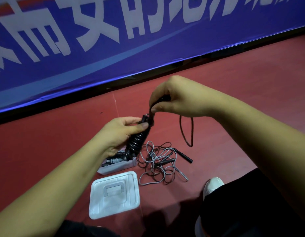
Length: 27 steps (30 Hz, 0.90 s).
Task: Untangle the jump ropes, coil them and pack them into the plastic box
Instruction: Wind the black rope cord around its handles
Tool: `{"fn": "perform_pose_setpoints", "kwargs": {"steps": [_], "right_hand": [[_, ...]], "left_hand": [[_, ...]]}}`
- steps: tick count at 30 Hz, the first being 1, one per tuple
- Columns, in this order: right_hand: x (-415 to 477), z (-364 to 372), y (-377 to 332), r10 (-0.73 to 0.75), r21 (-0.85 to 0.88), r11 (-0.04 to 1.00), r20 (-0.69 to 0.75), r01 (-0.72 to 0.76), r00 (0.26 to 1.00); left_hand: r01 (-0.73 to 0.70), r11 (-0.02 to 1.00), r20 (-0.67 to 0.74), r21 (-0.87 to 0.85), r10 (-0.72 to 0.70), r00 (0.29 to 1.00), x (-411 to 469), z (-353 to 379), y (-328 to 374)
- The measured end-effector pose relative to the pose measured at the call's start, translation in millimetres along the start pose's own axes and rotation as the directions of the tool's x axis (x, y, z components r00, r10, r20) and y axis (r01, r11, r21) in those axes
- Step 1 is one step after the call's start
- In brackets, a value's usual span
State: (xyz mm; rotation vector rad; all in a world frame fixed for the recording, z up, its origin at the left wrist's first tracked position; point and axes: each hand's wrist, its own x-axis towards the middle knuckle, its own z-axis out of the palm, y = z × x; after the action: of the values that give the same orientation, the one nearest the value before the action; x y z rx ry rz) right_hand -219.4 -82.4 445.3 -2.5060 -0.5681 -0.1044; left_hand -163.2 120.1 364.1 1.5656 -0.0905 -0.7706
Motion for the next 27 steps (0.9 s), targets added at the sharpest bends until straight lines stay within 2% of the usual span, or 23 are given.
{"fn": "perform_pose_setpoints", "kwargs": {"steps": [4, 7, 17, 20, 24, 27], "right_hand": [[3.4, 11.9, 4.0, -0.011, -0.036, 0.999, -0.021, 0.010, 1.000], [6.2, 18.0, 8.0, 0.012, -0.007, 1.000, -0.045, -0.013, 0.999], [17.0, 25.9, 17.4, 0.177, 0.167, 0.973, -0.085, -0.161, 0.981], [18.9, 27.1, 17.9, 0.199, 0.208, 0.962, -0.083, -0.179, 0.976], [18.2, 30.7, 24.4, 0.225, 0.209, 0.953, 0.000, -0.220, 0.974], [14.5, 27.7, 29.5, 0.278, 0.221, 0.936, 0.010, -0.273, 0.961]], "left_hand": [[-0.093, 0.934, 0.042, 0.346, 0.084, 0.996, -1.9, 2.0, -4.8], [-0.152, 0.875, 0.104, 0.460, 0.117, 0.988, -5.2, 0.6, -3.3], [-0.178, 0.963, 0.312, 0.201, 0.109, 0.944, -15.3, 10.6, -8.8], [-0.176, 0.981, 0.299, 0.081, 0.145, 0.943, -19.4, 12.4, -4.7], [-0.236, 0.952, 0.257, 0.197, 0.182, 0.949, -21.3, 18.7, -8.4], [-0.203, 0.974, 0.235, 0.105, 0.174, 0.956, -22.7, 20.8, -8.0]]}}
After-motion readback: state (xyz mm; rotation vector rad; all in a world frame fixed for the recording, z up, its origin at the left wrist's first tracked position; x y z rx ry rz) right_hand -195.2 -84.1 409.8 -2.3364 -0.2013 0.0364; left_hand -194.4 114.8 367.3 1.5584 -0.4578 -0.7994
